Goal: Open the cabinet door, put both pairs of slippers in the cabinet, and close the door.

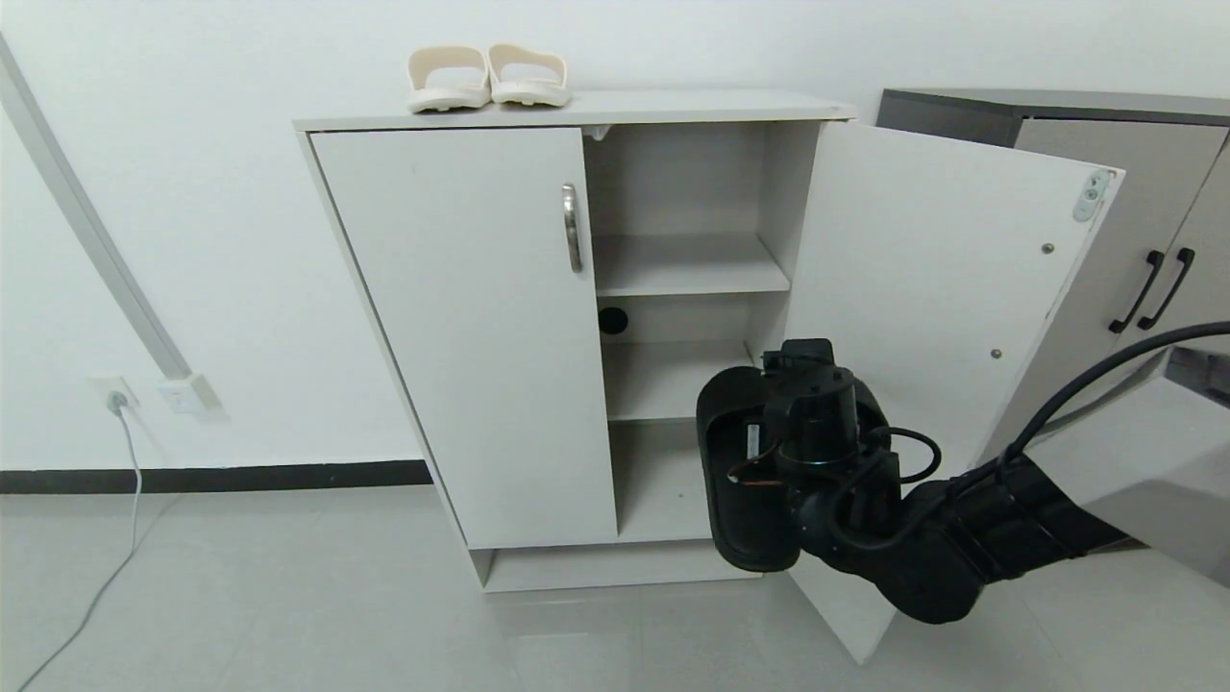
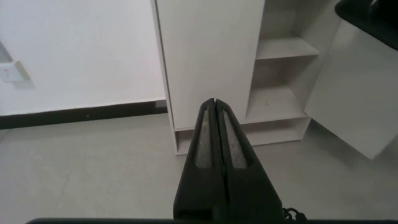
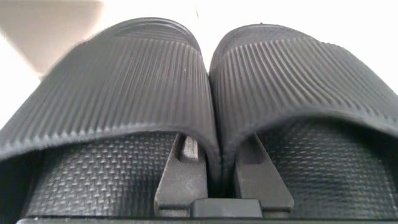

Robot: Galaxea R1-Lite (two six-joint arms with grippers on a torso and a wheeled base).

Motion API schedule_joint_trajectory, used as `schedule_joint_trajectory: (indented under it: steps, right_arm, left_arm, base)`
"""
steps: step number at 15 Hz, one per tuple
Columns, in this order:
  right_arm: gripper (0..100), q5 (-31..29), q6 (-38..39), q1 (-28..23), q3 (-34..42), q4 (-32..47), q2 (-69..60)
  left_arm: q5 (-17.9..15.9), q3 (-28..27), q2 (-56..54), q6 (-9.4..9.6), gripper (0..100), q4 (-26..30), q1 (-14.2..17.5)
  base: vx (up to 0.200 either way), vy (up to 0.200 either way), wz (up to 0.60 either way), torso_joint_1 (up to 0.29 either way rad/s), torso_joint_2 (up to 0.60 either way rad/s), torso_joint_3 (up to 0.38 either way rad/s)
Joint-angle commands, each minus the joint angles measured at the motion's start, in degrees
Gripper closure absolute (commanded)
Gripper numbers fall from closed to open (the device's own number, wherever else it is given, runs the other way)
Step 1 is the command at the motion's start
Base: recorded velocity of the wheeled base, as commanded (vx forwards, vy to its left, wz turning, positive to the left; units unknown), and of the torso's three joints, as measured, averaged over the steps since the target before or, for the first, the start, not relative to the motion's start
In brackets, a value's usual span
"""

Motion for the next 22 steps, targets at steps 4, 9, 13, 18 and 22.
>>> schedule_joint_trajectory:
  steps: [4,9,13,18,22]
  right_arm:
    - [100,0.4,0.0,-1.9,0.2,-0.2,0.6]
    - [100,0.5,0.0,-2.1,0.3,-0.2,0.8]
    - [100,5.1,-0.2,1.1,2.5,-3.5,-0.1]
    - [100,7.2,-0.3,2.9,-2.6,-4.2,7.2]
    - [100,7.7,-0.2,3.3,-4.1,-4.3,8.8]
  left_arm:
    - [0.0,0.0,0.1,-0.08,100,0.0,0.0]
    - [0.0,0.0,0.1,-0.16,100,0.0,0.0]
    - [0.0,0.0,0.1,-0.25,100,0.0,0.0]
    - [0.0,0.0,0.1,-0.16,100,0.0,0.0]
    - [0.0,0.0,0.1,-0.16,100,0.0,0.0]
  base:
    - [0.0,0.0,0.0,0.0,0.0,0.0]
    - [0.0,0.0,0.0,0.0,0.0,0.0]
    - [0.0,0.0,0.0,0.0,0.0,0.0]
    - [0.0,0.0,0.0,0.0,0.0,0.0]
    - [0.0,0.0,0.0,0.0,0.0,0.0]
